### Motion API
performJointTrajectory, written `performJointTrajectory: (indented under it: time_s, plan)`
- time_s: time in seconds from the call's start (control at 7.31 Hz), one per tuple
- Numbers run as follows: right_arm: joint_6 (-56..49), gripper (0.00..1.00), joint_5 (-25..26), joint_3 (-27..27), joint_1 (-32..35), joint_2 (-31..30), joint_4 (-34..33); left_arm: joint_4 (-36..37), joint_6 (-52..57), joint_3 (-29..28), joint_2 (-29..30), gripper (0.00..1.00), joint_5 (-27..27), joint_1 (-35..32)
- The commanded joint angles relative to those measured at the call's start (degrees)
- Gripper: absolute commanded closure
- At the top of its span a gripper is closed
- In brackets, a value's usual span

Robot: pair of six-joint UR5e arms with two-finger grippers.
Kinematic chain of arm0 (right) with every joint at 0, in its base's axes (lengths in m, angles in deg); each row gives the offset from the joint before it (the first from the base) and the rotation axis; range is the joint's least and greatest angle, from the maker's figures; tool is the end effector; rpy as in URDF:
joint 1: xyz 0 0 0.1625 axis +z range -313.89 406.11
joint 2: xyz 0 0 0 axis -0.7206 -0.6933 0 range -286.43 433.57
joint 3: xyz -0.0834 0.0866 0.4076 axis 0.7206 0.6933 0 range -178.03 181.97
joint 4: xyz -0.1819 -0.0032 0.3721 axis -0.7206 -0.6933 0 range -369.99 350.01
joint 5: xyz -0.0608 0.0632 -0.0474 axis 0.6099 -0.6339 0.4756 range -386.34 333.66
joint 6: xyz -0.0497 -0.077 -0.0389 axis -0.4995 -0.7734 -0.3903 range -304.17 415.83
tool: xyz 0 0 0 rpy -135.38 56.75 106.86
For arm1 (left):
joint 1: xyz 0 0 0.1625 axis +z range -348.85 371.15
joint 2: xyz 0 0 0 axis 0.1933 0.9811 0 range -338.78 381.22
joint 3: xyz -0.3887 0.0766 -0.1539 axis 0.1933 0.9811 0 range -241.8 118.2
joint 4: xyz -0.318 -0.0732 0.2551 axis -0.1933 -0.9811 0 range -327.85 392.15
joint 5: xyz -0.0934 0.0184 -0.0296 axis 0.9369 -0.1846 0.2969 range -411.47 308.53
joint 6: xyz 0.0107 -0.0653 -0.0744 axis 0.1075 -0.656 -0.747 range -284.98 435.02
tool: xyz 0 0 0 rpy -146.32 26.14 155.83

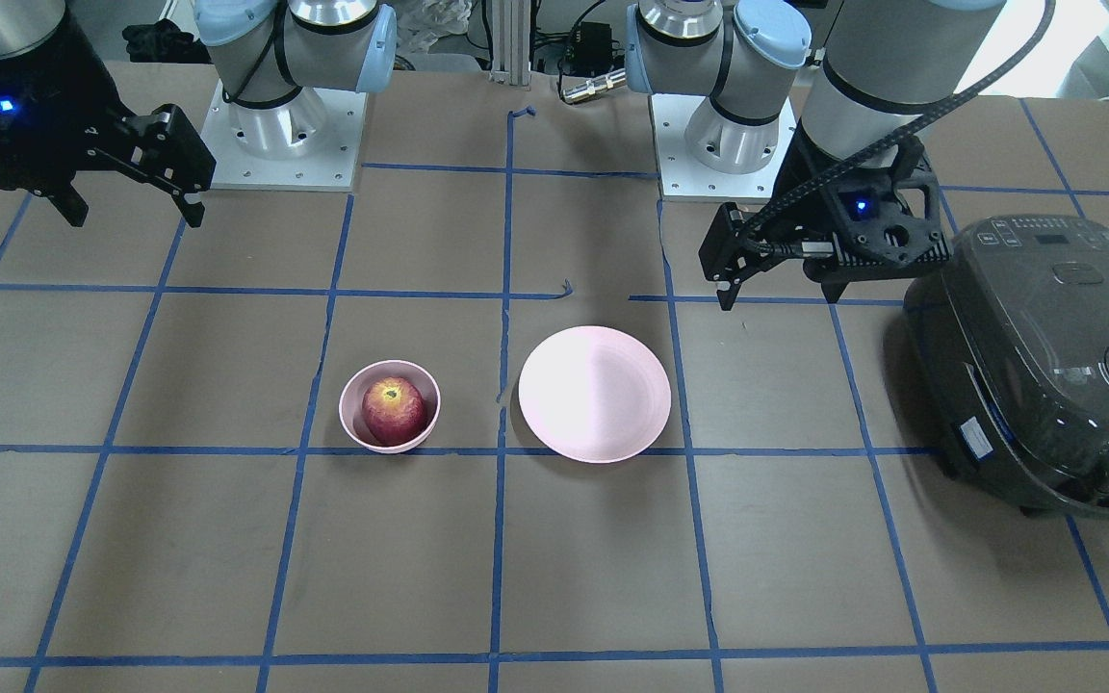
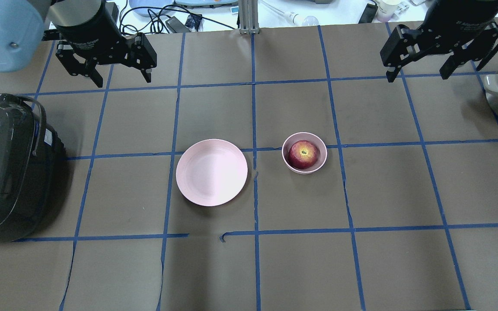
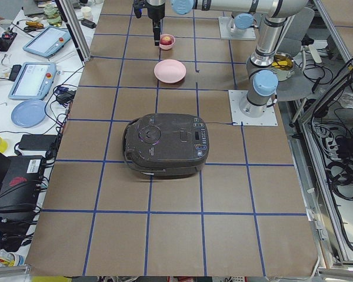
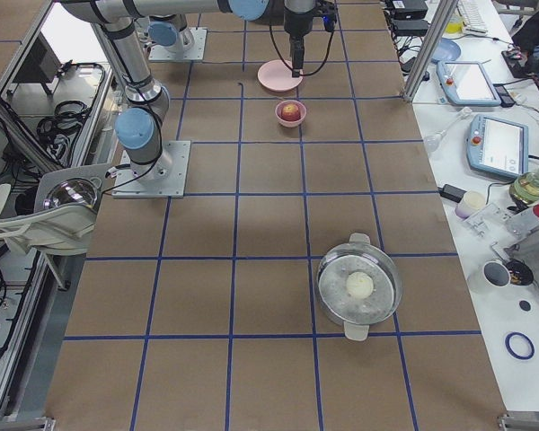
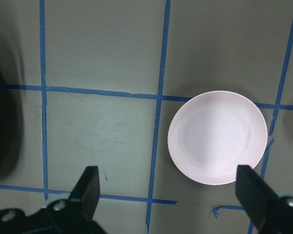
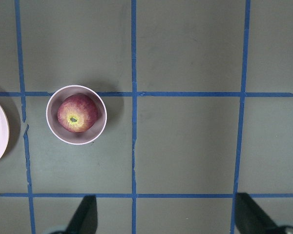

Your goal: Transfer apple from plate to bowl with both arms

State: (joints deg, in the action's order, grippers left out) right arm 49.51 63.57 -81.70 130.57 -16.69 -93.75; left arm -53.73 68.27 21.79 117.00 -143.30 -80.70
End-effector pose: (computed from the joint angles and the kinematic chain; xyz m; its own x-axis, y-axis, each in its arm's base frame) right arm 0.0858 -0.4986 0.5335 -0.9999 -0.0137 -0.0009 -0.0136 0.9999 -0.0062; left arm -0.1475 -0.5380 0.4988 -0.9959 -0.0876 -0.0218 -0.0855 0.9926 -0.0860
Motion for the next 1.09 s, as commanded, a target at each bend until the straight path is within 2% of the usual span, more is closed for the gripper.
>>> performJointTrajectory:
  time_s: [0.0,0.96]
  plan:
    - [0.0,0.00,0.0,0.0,0.0,0.0,0.0,3.2,0.2,0.3,0.7,0.00,0.0,-0.2]
    - [0.1,0.00,0.0,0.0,0.1,0.1,-0.1,4.4,0.2,1.2,0.9,0.00,-0.1,-0.3]
